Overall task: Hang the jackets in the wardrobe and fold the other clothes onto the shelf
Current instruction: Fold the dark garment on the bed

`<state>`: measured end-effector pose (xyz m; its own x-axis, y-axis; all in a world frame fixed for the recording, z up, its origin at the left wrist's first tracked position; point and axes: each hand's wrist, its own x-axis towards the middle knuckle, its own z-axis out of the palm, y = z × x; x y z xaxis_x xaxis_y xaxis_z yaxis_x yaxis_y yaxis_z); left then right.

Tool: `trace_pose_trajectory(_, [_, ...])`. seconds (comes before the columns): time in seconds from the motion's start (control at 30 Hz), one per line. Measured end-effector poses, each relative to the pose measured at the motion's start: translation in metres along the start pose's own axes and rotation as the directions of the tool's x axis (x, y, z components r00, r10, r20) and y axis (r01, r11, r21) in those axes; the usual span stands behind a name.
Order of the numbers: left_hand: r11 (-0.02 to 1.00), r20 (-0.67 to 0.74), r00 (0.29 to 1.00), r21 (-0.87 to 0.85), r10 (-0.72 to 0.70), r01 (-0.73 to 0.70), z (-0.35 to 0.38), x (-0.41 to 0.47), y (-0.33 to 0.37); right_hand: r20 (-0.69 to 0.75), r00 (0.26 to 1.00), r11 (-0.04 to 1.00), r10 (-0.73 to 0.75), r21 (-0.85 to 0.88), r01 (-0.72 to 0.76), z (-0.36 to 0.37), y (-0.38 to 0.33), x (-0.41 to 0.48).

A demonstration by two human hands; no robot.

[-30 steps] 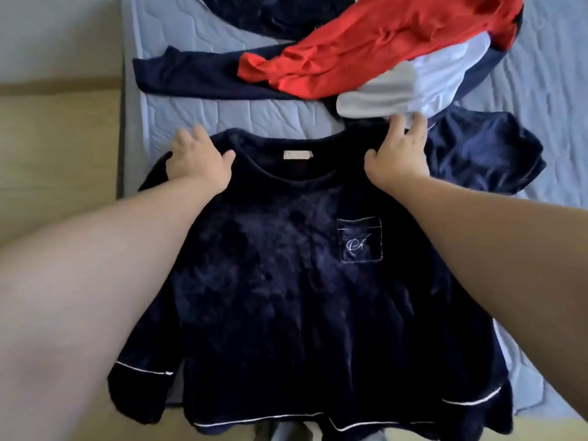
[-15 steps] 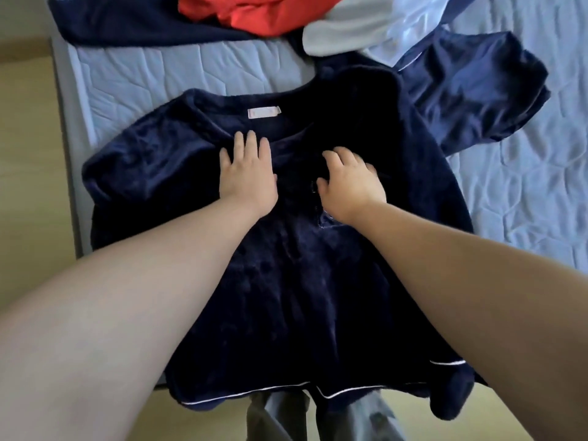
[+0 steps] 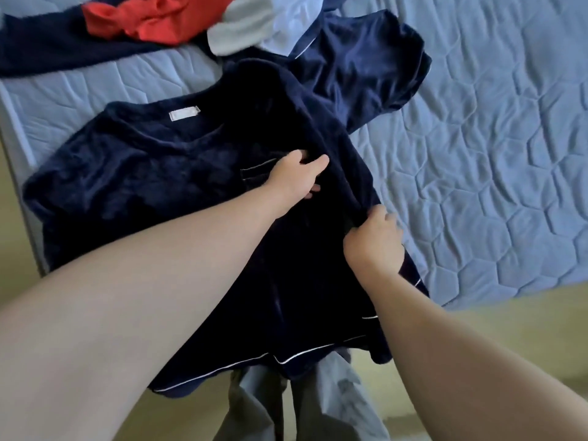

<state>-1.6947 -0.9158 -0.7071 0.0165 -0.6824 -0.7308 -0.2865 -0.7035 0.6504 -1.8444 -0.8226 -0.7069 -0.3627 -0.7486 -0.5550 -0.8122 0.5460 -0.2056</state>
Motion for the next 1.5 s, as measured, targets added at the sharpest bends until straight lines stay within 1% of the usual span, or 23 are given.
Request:
trace_pose_trajectory(0.1, [0.996, 0.036, 0.999, -0.090, -0.023, 0.026, 0.001, -0.008, 0.005, -0.040, 0.987, 0.983, -0.159, 0.092, 0.162, -0.006, -0.007, -0.023])
trace_pose_trajectory(0.2, [0.972, 0.079, 0.992, -0.206, -0.099, 0.113, -0.006, -0.014, 0.007, -0.014, 0.945, 0.910, -0.326, 0.268, 0.318, -0.008, -0.028, -0.048])
trace_pose_trajectory(0.23, [0.966, 0.052, 0.990, -0.220, -0.130, 0.138, -0.010, -0.014, 0.006, -0.003, 0.934, 0.878, -0.357, 0.339, 0.337, -0.007, -0.033, -0.056])
trace_pose_trajectory(0.3, [0.941, -0.049, 0.972, -0.268, -0.229, 0.208, -0.023, -0.014, 0.004, -0.028, 0.945, 0.852, -0.327, 0.423, 0.307, -0.002, -0.038, -0.067])
trace_pose_trajectory(0.37, [0.900, -0.176, 0.923, -0.344, -0.341, 0.267, -0.038, -0.016, -0.002, -0.096, 0.972, 0.900, -0.215, 0.367, 0.236, 0.006, -0.035, -0.072])
trace_pose_trajectory(0.4, [0.891, -0.232, 0.901, -0.366, -0.366, 0.268, -0.044, -0.018, -0.006, -0.090, 0.984, 0.928, -0.155, 0.329, 0.176, 0.011, -0.034, -0.072])
trace_pose_trajectory(0.43, [0.894, -0.256, 0.893, -0.358, -0.371, 0.269, -0.048, -0.022, -0.012, -0.036, 0.994, 0.942, -0.104, 0.317, 0.110, 0.015, -0.032, -0.073])
trace_pose_trajectory(0.47, [0.899, -0.232, 0.900, -0.336, -0.368, 0.281, -0.051, -0.028, -0.019, 0.049, 0.997, 0.944, -0.066, 0.326, 0.046, 0.019, -0.030, -0.074])
trace_pose_trajectory(0.57, [0.906, -0.013, 0.924, -0.202, -0.383, 0.373, -0.053, -0.050, -0.051, 0.266, 0.964, 0.943, -0.015, 0.325, -0.075, 0.029, -0.024, -0.074])
trace_pose_trajectory(0.63, [0.900, 0.088, 0.908, -0.124, -0.409, 0.417, -0.053, -0.059, -0.072, 0.303, 0.953, 0.965, -0.022, 0.256, -0.059, 0.032, -0.019, -0.072])
trace_pose_trajectory(0.7, [0.892, 0.119, 0.898, -0.118, -0.423, 0.436, -0.050, -0.066, -0.089, 0.295, 0.954, 0.982, -0.059, 0.188, 0.003, 0.037, -0.019, -0.072])
trace_pose_trajectory(0.77, [0.889, 0.130, 0.892, -0.102, -0.434, 0.447, -0.043, -0.071, -0.102, 0.235, 0.969, 0.992, -0.070, 0.114, 0.044, 0.039, -0.019, -0.070])
trace_pose_trajectory(0.87, [0.890, 0.154, 0.882, -0.033, -0.446, 0.456, -0.028, -0.082, -0.117, 0.101, 0.992, 0.981, -0.070, -0.171, 0.086, 0.035, -0.011, -0.057])
trace_pose_trajectory(0.93, [0.902, 0.151, 0.892, -0.005, -0.426, 0.432, -0.016, -0.088, -0.126, 0.143, 0.988, 0.950, -0.054, -0.296, 0.094, 0.029, -0.004, -0.047])
trace_pose_trajectory(1.03, [0.919, 0.127, 0.912, 0.003, -0.391, 0.394, 0.001, -0.094, -0.132, 0.207, 0.978, 0.944, -0.033, -0.316, 0.099, 0.024, 0.004, -0.040])
trace_pose_trajectory(1.07, [0.920, 0.119, 0.914, -0.022, -0.387, 0.392, 0.004, -0.095, -0.133, 0.186, 0.982, 0.946, -0.045, -0.307, 0.101, 0.023, 0.006, -0.042])
trace_pose_trajectory(1.13, [0.895, 0.096, 0.908, -0.156, -0.407, 0.418, 0.007, -0.099, -0.133, 0.155, 0.982, 0.940, -0.106, -0.306, 0.150, 0.021, 0.009, -0.048])
trace_pose_trajectory(1.2, [0.818, 0.087, 0.884, -0.345, -0.460, 0.460, 0.005, -0.103, -0.134, 0.200, 0.972, 0.954, -0.120, -0.247, 0.168, 0.019, 0.011, -0.055])
trace_pose_trajectory(1.27, [0.763, 0.059, 0.868, -0.451, -0.493, 0.463, -0.004, -0.109, -0.136, 0.273, 0.960, 0.996, -0.057, -0.057, 0.076, 0.021, 0.009, -0.067])
trace_pose_trajectory(1.3, [0.785, 0.011, 0.875, -0.435, -0.485, 0.441, -0.010, -0.111, -0.138, 0.311, 0.950, 0.997, -0.026, 0.073, 0.003, 0.024, 0.006, -0.076])
trace_pose_trajectory(1.37, [0.904, -0.166, 0.901, -0.230, -0.401, 0.360, -0.027, -0.114, -0.146, 0.420, 0.907, 0.929, 0.018, 0.328, -0.171, 0.034, -0.002, -0.099])
trace_pose_trajectory(1.43, [0.959, -0.320, 0.909, 0.007, -0.267, 0.284, -0.052, -0.122, -0.153, 0.587, 0.807, 0.846, 0.064, 0.398, -0.356, 0.049, -0.011, -0.123])
trace_pose_trajectory(1.5, [0.972, -0.330, 0.924, 0.065, -0.193, 0.226, -0.078, -0.132, -0.164, 0.740, 0.670, 0.806, 0.065, 0.357, -0.472, 0.064, -0.018, -0.144])
